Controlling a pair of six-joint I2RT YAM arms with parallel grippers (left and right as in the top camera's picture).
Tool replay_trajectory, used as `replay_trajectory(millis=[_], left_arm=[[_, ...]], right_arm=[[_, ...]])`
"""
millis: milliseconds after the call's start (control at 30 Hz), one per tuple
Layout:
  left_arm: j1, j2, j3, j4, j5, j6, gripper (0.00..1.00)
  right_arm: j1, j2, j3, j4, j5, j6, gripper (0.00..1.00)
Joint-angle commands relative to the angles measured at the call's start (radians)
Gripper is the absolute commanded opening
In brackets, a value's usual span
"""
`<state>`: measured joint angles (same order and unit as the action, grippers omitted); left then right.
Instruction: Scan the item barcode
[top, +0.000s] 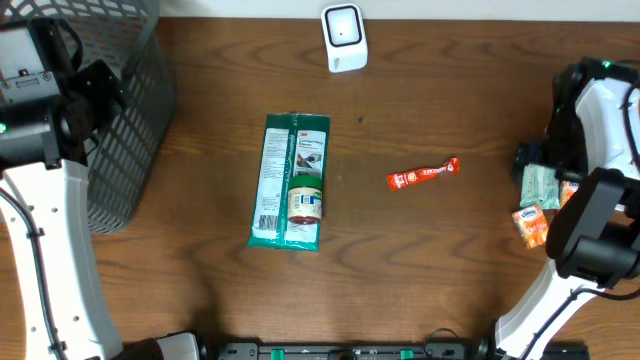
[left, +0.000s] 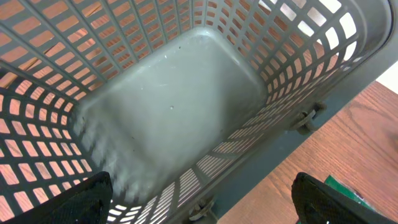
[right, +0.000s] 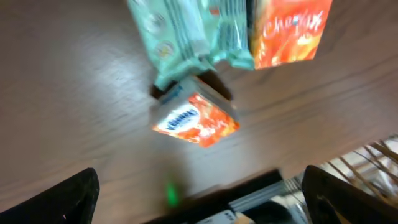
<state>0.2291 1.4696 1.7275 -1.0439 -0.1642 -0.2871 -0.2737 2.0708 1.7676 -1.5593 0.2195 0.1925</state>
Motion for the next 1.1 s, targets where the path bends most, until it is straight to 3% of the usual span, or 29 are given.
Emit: replay_trajectory(millis=[0,267,833,1067], left_arm=[[0.005,0.000,0.006,0.000,-0.013,0.010,0.92],[0.005,0.000,0.006,0.000,-0.013,0.010,0.92],[0.005,0.000,0.006,0.000,-0.013,0.010,0.93],[0.005,0.000,0.006,0.000,-0.013,0.010,0.92]], right_arm=[[0.003,-0.003,0.069,-0.011,-0.137,0.015,0.99],[0.009,-0.003,0.069,0.050,-0.322,-0.077,0.99],[0.015,-0.003,0.069,0.051,-0.353,-0.098,0.99],[0.047,-0.003,0.069,0.052,-0.461,-0.198,0.99]])
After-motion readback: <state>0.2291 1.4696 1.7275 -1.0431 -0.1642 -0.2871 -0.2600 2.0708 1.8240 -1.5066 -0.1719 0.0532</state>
